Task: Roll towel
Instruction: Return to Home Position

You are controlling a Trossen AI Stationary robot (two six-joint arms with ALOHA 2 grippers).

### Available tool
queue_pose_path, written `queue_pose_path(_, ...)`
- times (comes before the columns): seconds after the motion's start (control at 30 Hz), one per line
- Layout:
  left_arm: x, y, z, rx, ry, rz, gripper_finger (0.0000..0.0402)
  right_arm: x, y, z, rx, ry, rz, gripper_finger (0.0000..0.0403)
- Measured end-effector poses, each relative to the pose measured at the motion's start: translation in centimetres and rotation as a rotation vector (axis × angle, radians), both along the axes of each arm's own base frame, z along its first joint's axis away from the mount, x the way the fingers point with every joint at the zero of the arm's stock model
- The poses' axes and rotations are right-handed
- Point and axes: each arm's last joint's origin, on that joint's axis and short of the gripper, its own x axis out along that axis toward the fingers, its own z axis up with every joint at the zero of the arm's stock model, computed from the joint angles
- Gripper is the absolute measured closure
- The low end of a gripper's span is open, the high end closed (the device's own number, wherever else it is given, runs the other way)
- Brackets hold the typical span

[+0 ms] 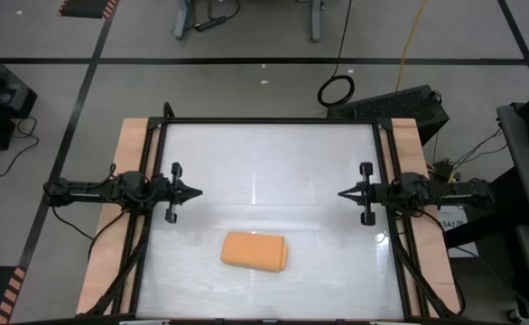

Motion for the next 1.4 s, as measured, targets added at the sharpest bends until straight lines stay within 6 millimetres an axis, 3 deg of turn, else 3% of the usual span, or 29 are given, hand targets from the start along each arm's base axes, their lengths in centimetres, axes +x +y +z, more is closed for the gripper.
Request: queue_pose_path(1.4,0.0,0.01,0.05,0.001,-0.006,0.002,0.04,0.03,-0.48,-0.07,0.063,0.008,-0.051,0.0403)
